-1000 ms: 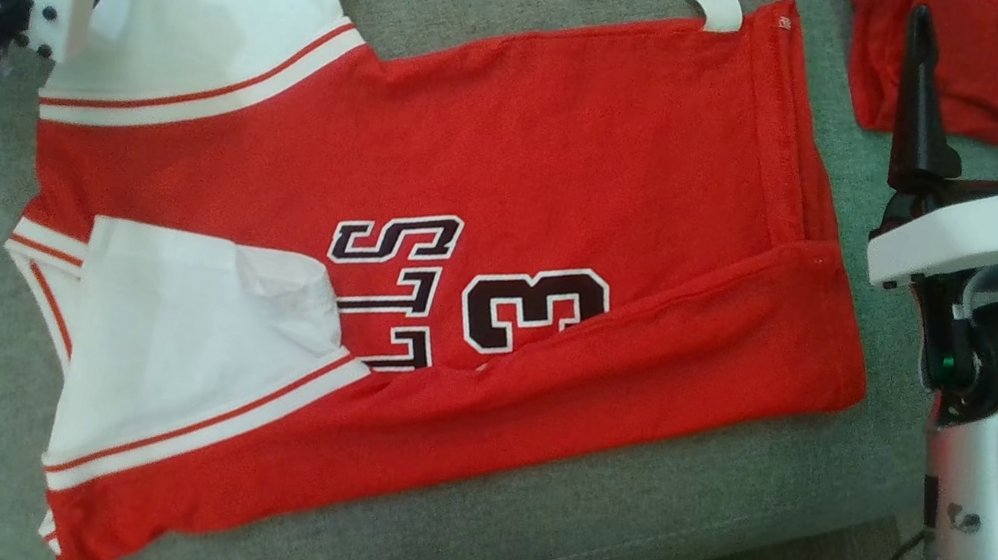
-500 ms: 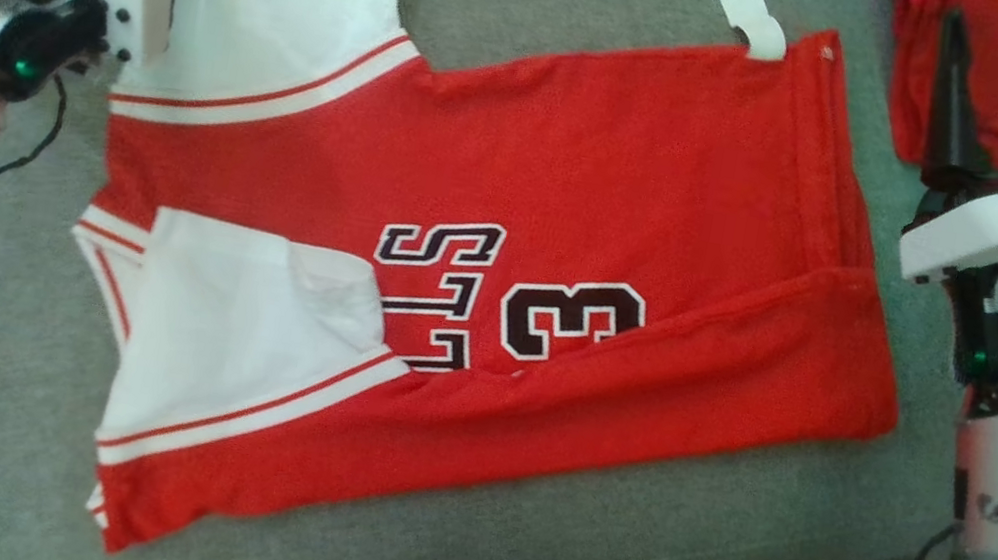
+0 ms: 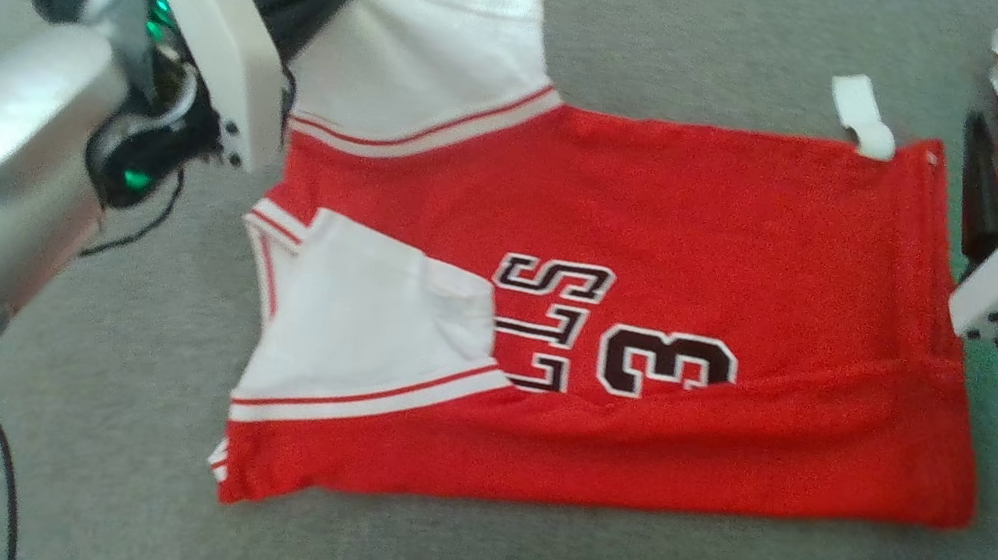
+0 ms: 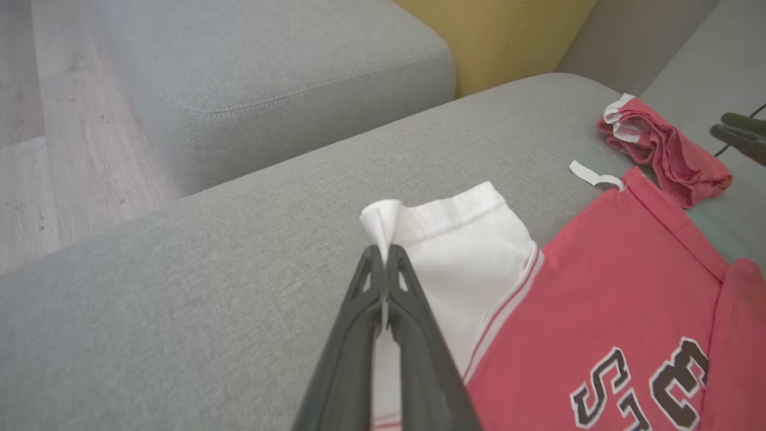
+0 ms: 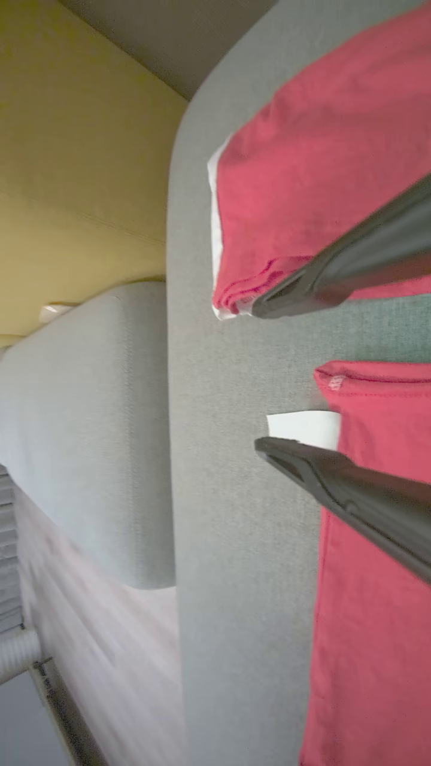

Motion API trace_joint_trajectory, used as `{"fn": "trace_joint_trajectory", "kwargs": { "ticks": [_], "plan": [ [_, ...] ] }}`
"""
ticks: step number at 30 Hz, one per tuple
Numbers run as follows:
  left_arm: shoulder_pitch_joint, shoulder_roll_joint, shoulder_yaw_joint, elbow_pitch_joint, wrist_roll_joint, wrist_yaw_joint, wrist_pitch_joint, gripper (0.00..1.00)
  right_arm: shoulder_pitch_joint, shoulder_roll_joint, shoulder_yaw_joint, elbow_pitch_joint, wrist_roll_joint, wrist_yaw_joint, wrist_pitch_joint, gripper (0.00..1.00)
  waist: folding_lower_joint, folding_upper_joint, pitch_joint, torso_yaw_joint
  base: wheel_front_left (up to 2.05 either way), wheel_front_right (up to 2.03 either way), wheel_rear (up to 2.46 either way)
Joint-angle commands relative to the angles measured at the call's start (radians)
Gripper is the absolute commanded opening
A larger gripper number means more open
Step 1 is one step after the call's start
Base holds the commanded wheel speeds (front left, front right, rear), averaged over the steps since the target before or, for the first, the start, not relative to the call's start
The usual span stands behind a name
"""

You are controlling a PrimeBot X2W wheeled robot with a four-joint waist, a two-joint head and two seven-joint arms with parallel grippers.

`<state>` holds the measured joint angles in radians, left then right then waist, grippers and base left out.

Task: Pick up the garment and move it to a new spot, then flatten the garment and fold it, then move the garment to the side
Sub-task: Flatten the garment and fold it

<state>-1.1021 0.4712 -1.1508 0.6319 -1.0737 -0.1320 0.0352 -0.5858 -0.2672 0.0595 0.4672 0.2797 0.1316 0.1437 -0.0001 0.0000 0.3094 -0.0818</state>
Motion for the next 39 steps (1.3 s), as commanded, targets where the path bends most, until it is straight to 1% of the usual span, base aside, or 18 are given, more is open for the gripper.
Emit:
{"fn": "trace_joint_trajectory", "kwargs": {
  "ticks": [1, 6, 11, 13, 14, 18, 23, 24, 25, 26, 33, 37, 39],
  "plan": [
    [-0.034, 0.031, 0.032, -0.027, -0.003, 0.001, -0.015, 0.0, -0.022, -0.03, 0.022, -0.011, 0.005, -0.001, 0.009, 1.0, 0.0001, 0.0, -0.027, 0.049, 0.0, 0.0, 0.0],
    [-0.027, 0.024, -0.005, -0.077, 0.0, 0.001, -0.047, 0.0, -0.06, -0.105, 0.083, 0.111, 0.028, -0.001, 0.056, 1.0, 0.0001, 0.0, -0.021, 0.1, 0.0, 0.0, 0.0],
    [-0.026, 0.012, -0.036, -0.114, -0.001, 0.001, -0.062, 0.0, -0.111, -0.154, 0.167, 0.206, 0.083, -0.001, 0.078, 1.0, 0.0001, 0.0, -0.003, 0.129, 0.0, 0.0, 0.0],
    [-0.028, 0.009, -0.046, -0.121, -0.003, 0.001, -0.064, 0.0, -0.132, -0.166, 0.202, 0.237, 0.114, -0.001, 0.083, 1.0, 0.0001, 0.0, 0.004, 0.135, 0.0, 0.0, 0.0],
    [-0.032, 0.008, -0.052, -0.122, -0.004, 0.001, -0.067, 0.0, -0.151, -0.176, 0.237, 0.269, 0.138, -0.001, 0.097, 1.0, 0.0001, 0.0, 0.01, 0.137, 0.0, 0.0, 0.0],
    [-0.038, 0.006, -0.062, -0.119, -0.009, 0.001, -0.071, 0.0, -0.177, -0.199, 0.312, 0.337, 0.154, -0.001, 0.123, 1.0, 0.0001, 0.0, 0.017, 0.137, 0.0, 0.0, 0.0],
    [-0.041, 0.012, -0.074, -0.099, -0.015, 0.001, -0.074, 0.0, -0.204, -0.206, 0.368, 0.395, 0.192, -0.001, 0.13, 1.0, 0.0001, 0.0, 0.014, 0.129, 0.0, 0.0, 0.0],
    [-0.041, 0.013, -0.076, -0.095, -0.017, 0.001, -0.075, 0.0, -0.208, -0.206, 0.379, 0.401, 0.201, -0.001, 0.128, 0.9, 0.0001, 0.0, 0.013, 0.127, 0.0, 0.0, 0.0],
    [-0.04, 0.014, -0.077, -0.089, -0.02, 0.001, -0.076, 0.0, -0.212, -0.205, 0.393, 0.403, 0.21, -0.001, 0.123, 0.05, 0.0001, 0.0, 0.011, 0.124, 0.0, 0.0, 0.0],
    [-0.04, 0.015, -0.077, -0.083, -0.024, 0.001, -0.078, 0.0, -0.216, -0.206, 0.403, 0.405, 0.218, -0.001, 0.114, 0.0, 0.0001, 0.0, 0.01, 0.122, 0.0, 0.0, 0.0],
    [-0.057, 0.02, -0.074, -0.031, -0.042, 0.001, -0.099, 0.0, -0.262, -0.218, 0.459, 0.415, 0.264, -0.001, 0.037, 0.0, 0.0001, 0.0, 0.016, 0.113, 0.0, 0.0, 0.0],
    [-0.085, 0.025, -0.066, 0.014, -0.035, 0.001, -0.124, 0.0, -0.305, -0.216, 0.459, 0.418, 0.296, -0.001, -0.028, 0.0, 0.0001, 0.0, 0.03, 0.109, 0.0, 0.0, 0.0],
    [-0.094, 0.026, -0.065, 0.023, -0.034, 0.001, -0.128, 0.0, -0.317, -0.215, 0.459, 0.418, 0.302, -0.001, -0.044, 0.0, 0.0001, 0.0, 0.034, 0.108, 0.0, 0.0, 0.0]
  ]
}}
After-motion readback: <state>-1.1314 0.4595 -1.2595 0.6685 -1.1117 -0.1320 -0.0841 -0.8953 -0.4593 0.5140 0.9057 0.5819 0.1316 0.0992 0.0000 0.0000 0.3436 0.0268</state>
